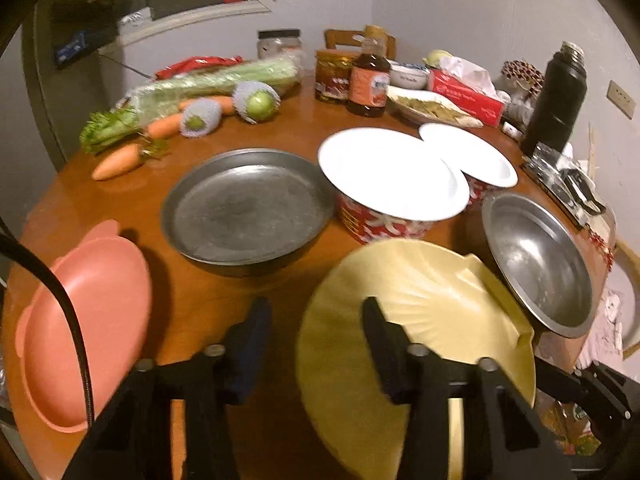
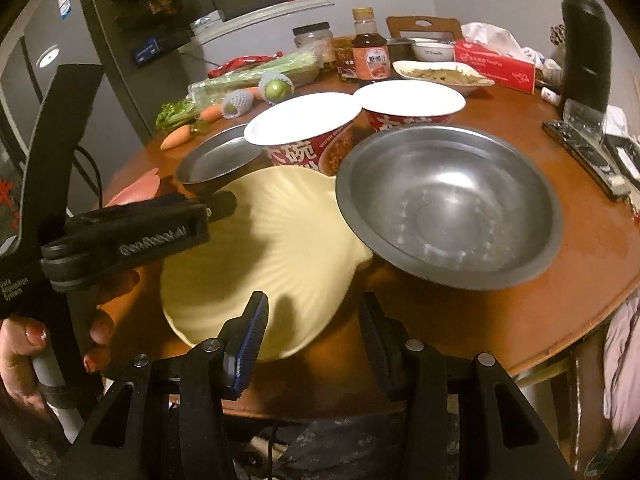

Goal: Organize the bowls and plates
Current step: 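Move the left gripper to the cream shell plate rim and grasp it, then lift the cream shell plate with the left gripper and carry it over the pink plate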

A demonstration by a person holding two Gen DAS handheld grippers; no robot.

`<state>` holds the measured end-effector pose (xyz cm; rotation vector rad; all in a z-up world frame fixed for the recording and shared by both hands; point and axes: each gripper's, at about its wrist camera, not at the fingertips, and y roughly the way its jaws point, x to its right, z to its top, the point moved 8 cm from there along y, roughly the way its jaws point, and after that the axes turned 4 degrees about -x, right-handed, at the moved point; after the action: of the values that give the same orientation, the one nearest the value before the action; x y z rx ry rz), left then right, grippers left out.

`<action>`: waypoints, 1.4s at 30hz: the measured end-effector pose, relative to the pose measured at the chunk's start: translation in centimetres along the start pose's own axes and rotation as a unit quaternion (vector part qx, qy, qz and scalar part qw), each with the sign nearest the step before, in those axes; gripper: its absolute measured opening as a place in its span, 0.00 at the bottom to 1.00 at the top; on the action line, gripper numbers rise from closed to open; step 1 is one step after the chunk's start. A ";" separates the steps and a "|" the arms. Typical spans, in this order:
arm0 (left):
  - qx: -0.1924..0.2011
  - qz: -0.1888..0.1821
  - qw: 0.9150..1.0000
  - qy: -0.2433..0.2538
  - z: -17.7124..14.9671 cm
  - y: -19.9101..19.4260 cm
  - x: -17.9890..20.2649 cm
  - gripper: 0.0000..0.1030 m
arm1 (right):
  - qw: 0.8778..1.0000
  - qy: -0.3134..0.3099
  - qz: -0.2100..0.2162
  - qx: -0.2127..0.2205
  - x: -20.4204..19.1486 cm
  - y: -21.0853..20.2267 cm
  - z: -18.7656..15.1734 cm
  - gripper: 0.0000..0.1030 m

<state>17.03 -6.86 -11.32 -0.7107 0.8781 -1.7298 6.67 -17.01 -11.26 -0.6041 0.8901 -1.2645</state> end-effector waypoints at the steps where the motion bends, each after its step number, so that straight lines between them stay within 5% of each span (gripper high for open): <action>1: -0.005 -0.005 1.000 0.002 -0.1 0.2 0.2 0.34 | 1.000 -0.003 -0.003 0.002 -0.1 0.1 0.1 0.44; 28: 0.046 0.029 0.998 -0.036 -1.9 -7.2 -3.9 0.30 | 0.996 -0.079 0.014 0.026 -5.8 -2.4 0.6 0.42; 42: 0.065 0.090 0.991 -0.081 -2.5 -10.9 -12.0 0.30 | 0.987 -0.143 0.056 0.041 -13.8 -2.0 2.8 0.43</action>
<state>12.97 7.40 -4.36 -0.6550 0.6882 -1.5314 7.17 -4.27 -4.94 -0.6432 0.6215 -1.0742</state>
